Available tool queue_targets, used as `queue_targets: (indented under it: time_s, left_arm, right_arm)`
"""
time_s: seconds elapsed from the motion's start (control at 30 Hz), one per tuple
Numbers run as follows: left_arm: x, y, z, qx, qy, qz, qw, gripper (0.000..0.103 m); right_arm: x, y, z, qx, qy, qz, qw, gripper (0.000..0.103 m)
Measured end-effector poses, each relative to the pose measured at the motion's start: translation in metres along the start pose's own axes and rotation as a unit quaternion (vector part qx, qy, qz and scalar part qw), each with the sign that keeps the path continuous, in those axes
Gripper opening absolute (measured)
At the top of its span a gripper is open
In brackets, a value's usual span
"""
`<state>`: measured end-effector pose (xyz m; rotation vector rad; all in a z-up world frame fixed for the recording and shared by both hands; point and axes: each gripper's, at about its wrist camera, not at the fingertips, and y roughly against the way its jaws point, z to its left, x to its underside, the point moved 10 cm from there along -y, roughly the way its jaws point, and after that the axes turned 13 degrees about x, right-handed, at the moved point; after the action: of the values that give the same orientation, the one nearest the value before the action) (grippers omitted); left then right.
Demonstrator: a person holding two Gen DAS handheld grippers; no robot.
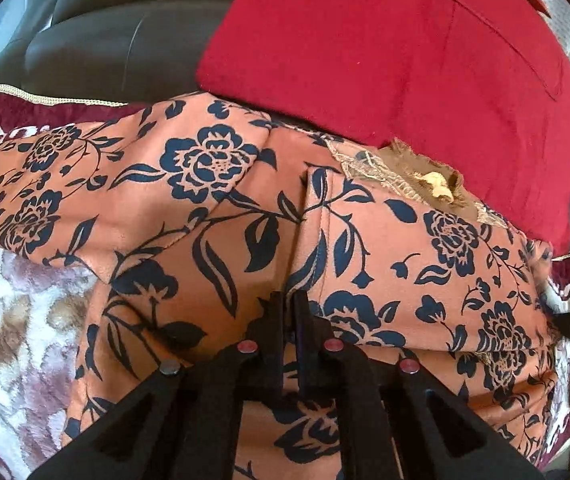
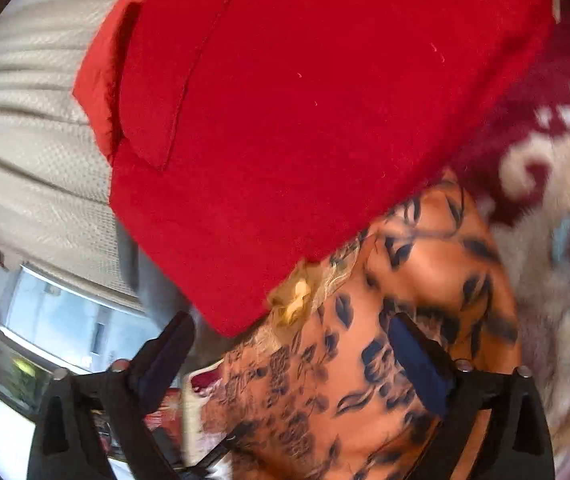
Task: Fold small clothes
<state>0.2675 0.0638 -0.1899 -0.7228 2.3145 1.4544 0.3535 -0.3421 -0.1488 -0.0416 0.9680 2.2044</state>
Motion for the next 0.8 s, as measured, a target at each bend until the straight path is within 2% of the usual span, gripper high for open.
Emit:
queue_targets:
  time_s: [0.03,0.07,0.1,0.13,0.17,0.2,0.23,0.3,0.37,0.4,0.47,0.57,0.63,0.67,0.73,0.77,0.8]
  left_arm:
    - [-0.001,0.005,0.0,0.012,0.003,0.0,0.9999,0.005]
    - [-0.003,0.015,0.001,0.024,0.007,-0.008,0.9997,0.005]
    - [-0.008,0.03,0.006,0.034,0.015,-0.029,0.9989,0.007]
    - [-0.015,0.05,0.019,0.038,0.031,-0.056,0.9973,0.019]
    - [-0.019,0.065,0.032,0.043,0.044,-0.07,0.9957,0.045]
    - [-0.024,0.082,0.048,0.049,0.063,-0.09,0.9928,0.06]
    - [-0.032,0.107,0.079,0.049,0.097,-0.13,0.9856,0.077]
    - [-0.043,0.139,0.134,0.035,0.156,-0.18,0.9705,0.077]
    - [-0.049,0.158,0.194,0.033,0.222,-0.199,0.9538,0.077]
    - [-0.051,0.166,0.232,0.028,0.26,-0.212,0.9416,0.077]
    - [-0.052,0.174,0.289,0.008,0.311,-0.225,0.9234,0.077]
    - [-0.053,0.173,0.353,-0.025,0.354,-0.221,0.9083,0.076]
    - [-0.053,0.172,0.375,-0.026,0.376,-0.235,0.8959,0.076]
    - [-0.055,0.171,0.381,-0.025,0.379,-0.239,0.8938,0.076]
    - [-0.06,0.169,0.385,-0.03,0.372,-0.24,0.8961,0.076]
    - [-0.061,0.168,0.386,-0.037,0.371,-0.238,0.8969,0.069]
    - [-0.061,0.168,0.39,-0.056,0.373,-0.229,0.8974,0.056]
  right_arm:
    - [0.005,-0.02,-0.019,0.052,-0.003,0.031,0.998,0.1]
    - [0.012,-0.037,-0.038,0.078,-0.021,0.065,0.995,0.099]
    - [0.008,-0.031,-0.038,0.059,-0.029,0.045,0.997,0.099]
    - [0.005,-0.022,-0.031,0.043,-0.029,0.029,0.998,0.099]
    - [0.006,-0.011,-0.021,0.023,-0.022,0.02,0.999,0.099]
    - [0.011,0.001,-0.009,0.006,-0.005,0.009,1.0,0.099]
    - [0.018,0.01,-0.002,0.003,0.013,0.002,1.0,0.099]
    - [0.045,0.025,0.011,0.003,0.056,-0.001,0.998,0.099]
    - [0.079,0.031,0.019,-0.004,0.081,0.003,0.997,0.1]
    - [0.1,0.031,0.021,0.002,0.099,0.009,0.995,0.1]
    - [0.126,0.026,0.021,0.016,0.116,0.018,0.993,0.1]
    - [0.155,0.024,0.022,0.043,0.158,-0.001,0.987,0.1]
    - [0.157,0.022,0.027,0.057,0.175,-0.01,0.983,0.1]
    - [0.161,0.024,0.025,0.06,0.177,-0.011,0.982,0.1]
    - [0.16,0.026,0.026,0.064,0.176,-0.012,0.982,0.1]
    - [0.162,0.026,0.029,0.069,0.178,-0.013,0.982,0.1]
    - [0.162,0.026,0.028,0.077,0.18,-0.014,0.98,0.1]
